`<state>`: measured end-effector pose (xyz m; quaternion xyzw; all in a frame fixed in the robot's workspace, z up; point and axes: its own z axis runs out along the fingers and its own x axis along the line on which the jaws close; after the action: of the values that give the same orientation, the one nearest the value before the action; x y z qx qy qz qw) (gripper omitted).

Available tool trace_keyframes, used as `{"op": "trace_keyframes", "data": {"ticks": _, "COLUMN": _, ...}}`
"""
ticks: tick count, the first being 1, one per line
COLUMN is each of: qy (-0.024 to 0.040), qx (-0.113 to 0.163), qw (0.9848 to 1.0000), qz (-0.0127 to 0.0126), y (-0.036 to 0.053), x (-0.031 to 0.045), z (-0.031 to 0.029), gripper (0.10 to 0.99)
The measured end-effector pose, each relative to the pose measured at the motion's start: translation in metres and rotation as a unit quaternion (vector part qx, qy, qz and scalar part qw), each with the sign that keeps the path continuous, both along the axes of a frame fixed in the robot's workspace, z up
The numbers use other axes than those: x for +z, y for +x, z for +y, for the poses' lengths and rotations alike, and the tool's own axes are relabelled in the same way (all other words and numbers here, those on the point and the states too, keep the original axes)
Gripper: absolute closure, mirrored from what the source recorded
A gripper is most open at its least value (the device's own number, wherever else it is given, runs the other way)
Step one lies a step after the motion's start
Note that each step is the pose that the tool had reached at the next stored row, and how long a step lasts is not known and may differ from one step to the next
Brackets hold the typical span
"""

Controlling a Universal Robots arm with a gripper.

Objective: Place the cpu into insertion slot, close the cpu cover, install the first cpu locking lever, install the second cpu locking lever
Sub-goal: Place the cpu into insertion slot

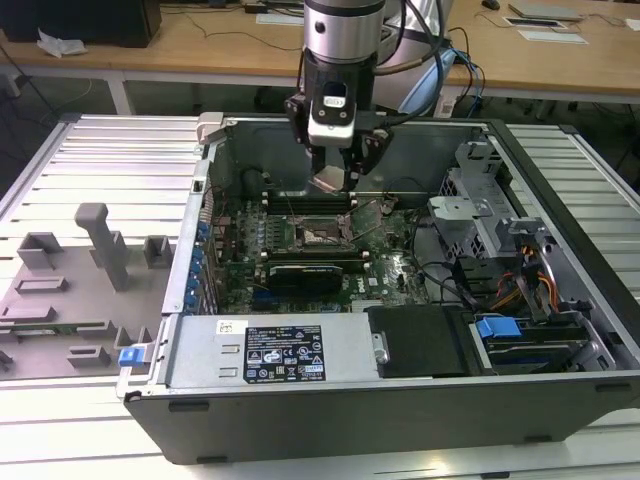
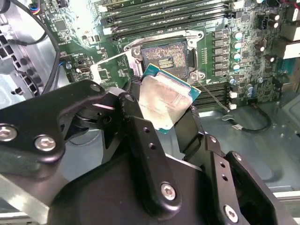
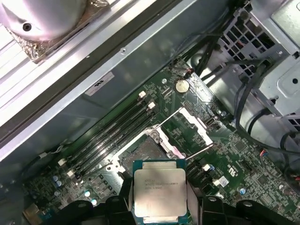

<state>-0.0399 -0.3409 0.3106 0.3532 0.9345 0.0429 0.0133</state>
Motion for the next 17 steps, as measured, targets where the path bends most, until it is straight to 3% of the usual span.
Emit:
{"op": "trace_keyframes", "data": {"ticks": 5, "qy": 0.0, "qx": -0.042, "qw": 0.9991, "qz": 0.0, "y": 0.0, "x": -0.0005, "z": 0.0, "gripper": 0.545}}
{"op": "trace_keyframes", "data": {"ticks": 10, "qy": 0.0001, "qx": -0.066, "qw": 0.9978, "qz": -0.0002, "y": -0.0003, "x": -0.0016, "z": 0.0002, "gripper": 0.545}}
{"op": "trace_keyframes", "data": {"ticks": 13, "qy": 0.0, "qx": -0.086, "qw": 0.9963, "qz": -0.0002, "y": -0.0003, "x": -0.0034, "z": 0.0002, "gripper": 0.545}}
{"op": "trace_keyframes", "data": {"ticks": 14, "qy": -0.0001, "qx": -0.098, "qw": 0.9952, "qz": -0.0001, "y": -0.0003, "x": -0.0041, "z": 0.0002, "gripper": 0.545}}
{"op": "trace_keyframes", "data": {"ticks": 17, "qy": 0.0, "qx": -0.143, "qw": 0.9897, "qz": -0.0002, "y": -0.0003, "x": -0.0062, "z": 0.0002, "gripper": 0.545}}
